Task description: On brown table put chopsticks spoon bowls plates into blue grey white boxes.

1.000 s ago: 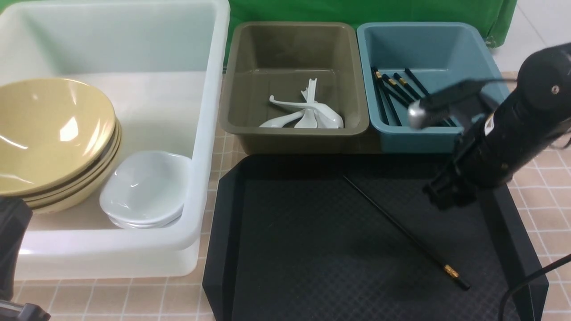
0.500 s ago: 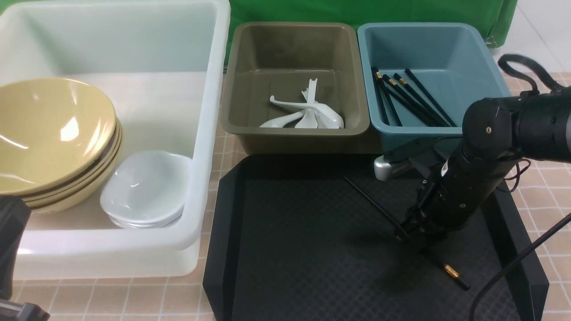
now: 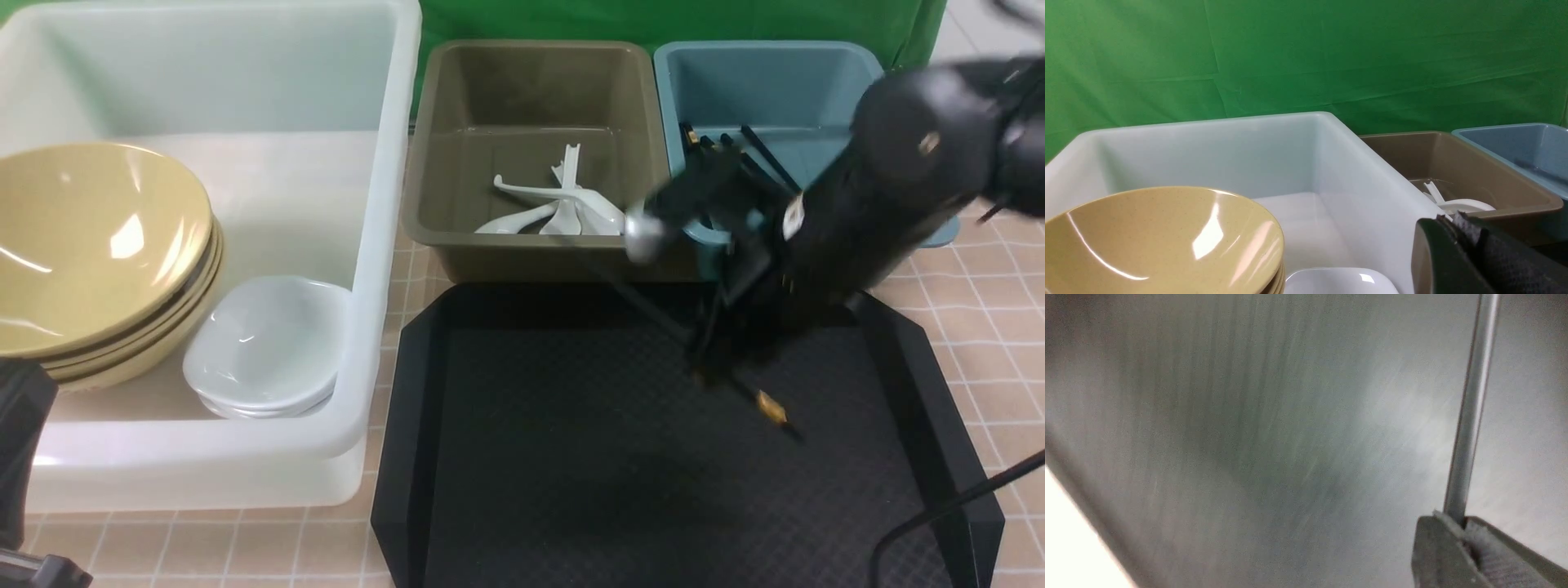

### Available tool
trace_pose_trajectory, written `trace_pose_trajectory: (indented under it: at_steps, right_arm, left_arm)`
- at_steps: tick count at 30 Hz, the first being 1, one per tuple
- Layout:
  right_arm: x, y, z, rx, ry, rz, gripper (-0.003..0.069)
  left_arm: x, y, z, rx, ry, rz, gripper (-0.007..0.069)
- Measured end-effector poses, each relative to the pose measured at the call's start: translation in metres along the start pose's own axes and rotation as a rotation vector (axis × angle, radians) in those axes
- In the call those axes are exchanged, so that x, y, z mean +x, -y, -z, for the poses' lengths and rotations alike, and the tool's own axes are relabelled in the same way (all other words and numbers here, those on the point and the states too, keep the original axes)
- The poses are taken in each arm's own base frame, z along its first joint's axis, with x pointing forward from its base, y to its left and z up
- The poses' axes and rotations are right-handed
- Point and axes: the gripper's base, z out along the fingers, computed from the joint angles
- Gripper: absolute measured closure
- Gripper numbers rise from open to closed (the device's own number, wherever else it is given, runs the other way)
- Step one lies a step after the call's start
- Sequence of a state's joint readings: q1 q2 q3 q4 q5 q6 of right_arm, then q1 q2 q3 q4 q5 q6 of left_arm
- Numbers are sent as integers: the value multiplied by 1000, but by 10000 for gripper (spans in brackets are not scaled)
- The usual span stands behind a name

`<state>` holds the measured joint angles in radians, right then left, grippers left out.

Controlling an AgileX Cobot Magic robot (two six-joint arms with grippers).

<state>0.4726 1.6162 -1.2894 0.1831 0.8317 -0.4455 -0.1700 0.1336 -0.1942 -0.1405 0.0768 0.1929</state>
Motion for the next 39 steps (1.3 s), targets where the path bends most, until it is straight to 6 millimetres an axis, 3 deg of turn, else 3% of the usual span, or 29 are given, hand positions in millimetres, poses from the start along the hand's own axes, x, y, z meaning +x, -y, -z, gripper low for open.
trace_pose_trajectory:
  at_steps: [4,8,11,15,19,22,23,24,25,26,28,30,31,33,36,37,39]
  right_arm:
    - [-26,30,27,175,300,-4,582]
    - [-36,71,24,350,497,-50,578]
    - [-31,96,4,394,495,-96,547]
    - [-18,118,-20,392,440,-193,439]
    - [-18,122,-11,393,447,-228,341]
    - [-24,116,20,392,473,-219,326]
    - [-27,109,47,392,495,-208,328]
    - [-28,105,59,392,506,-203,333]
    - [-27,94,91,396,534,-187,354]
    - [-27,93,95,397,538,-184,354]
    - [-17,71,145,416,581,-147,426]
    - [-6,57,169,430,609,-131,477]
    - [10,42,188,444,640,-120,535]
    - [34,24,202,467,683,-110,597]
    - [61,8,207,514,737,-78,620]
    - [85,-3,203,567,795,-48,622]
    - [112,-14,194,633,882,-37,622]
  left_arm:
    - [0,0,0,0,1,0,619]
    - [0,0,0,0,1,0,619]
    - [0,0,0,0,1,0,619]
    - [0,0,0,-1,3,0,619]
    - [0,0,0,-1,3,0,619]
    - [0,0,0,-1,3,0,619]
    - [-1,0,0,-2,8,0,619]
    - [-1,0,0,-3,15,0,619]
    - [-2,0,0,-5,26,0,619]
    - [-2,0,0,-5,27,0,619]
    - [-3,-1,0,-7,36,0,619]
    - [-3,-1,0,-7,36,0,619]
    - [-3,-1,0,-7,36,0,619]
    - [-3,-1,0,-7,36,0,619]
    - [-3,-1,0,-7,36,0,619]
    - [-3,-1,0,-7,36,0,619]
    - [-3,-1,0,-6,33,0,619]
